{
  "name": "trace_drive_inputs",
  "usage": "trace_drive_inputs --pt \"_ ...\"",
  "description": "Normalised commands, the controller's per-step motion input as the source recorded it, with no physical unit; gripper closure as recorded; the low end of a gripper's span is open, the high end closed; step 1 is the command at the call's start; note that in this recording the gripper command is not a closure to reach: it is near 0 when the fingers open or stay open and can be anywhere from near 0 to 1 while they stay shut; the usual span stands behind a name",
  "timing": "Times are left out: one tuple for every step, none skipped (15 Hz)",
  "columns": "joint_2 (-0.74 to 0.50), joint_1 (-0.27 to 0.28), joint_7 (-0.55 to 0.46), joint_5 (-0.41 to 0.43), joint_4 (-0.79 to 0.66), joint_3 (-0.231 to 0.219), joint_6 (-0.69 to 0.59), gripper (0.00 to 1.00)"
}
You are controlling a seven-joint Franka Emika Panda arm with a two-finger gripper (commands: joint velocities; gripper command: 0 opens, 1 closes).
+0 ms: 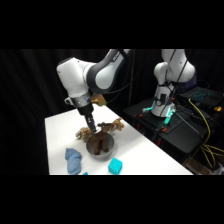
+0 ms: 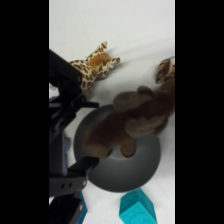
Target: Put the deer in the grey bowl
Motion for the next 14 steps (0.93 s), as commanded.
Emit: trace_drive_inputs --pt "-0.03 0.051 0.03 -0.116 0.18 -0.043 -0.18 0.00" --pt "-0.09 0.045 0.02 -0.112 0.17 -0.043 -0.22 0.00" --pt "-0.17 0.035 0.00 -0.103 0.15 -0.040 -0.27 0.00" --pt "-0.22 0.023 -0.02 -0.091 0.14 -0.039 -0.32 0.00" --pt "-0.32 0.008 -0.05 -0.091 0.12 -0.041 -0.37 0.00" --pt "-0.37 -0.007 -0.08 -0.079 0.11 -0.036 -0.40 0.00" --pt "-0.45 -0.010 -0.08 -0.094 0.09 -0.042 -0.49 0.00" --pt "-0.46 -0.020 -0.11 -0.082 0.09 -0.035 -0.51 0.00" --pt "-0.46 -0.028 -0.12 -0.070 0.09 -0.030 -0.51 0.00" --pt "-0.44 -0.033 -0.13 -0.062 0.11 -0.026 -0.50 0.00" --pt "-0.40 -0.026 -0.11 -0.078 0.14 -0.025 -0.54 0.00" --pt "-0.31 -0.021 -0.10 -0.090 0.19 -0.021 -0.59 0.00" --pt "-0.23 -0.006 0.00 -0.115 0.23 -0.027 -0.54 0.00" --pt "-0.18 -0.005 -0.03 -0.125 0.22 -0.019 -0.44 0.00"
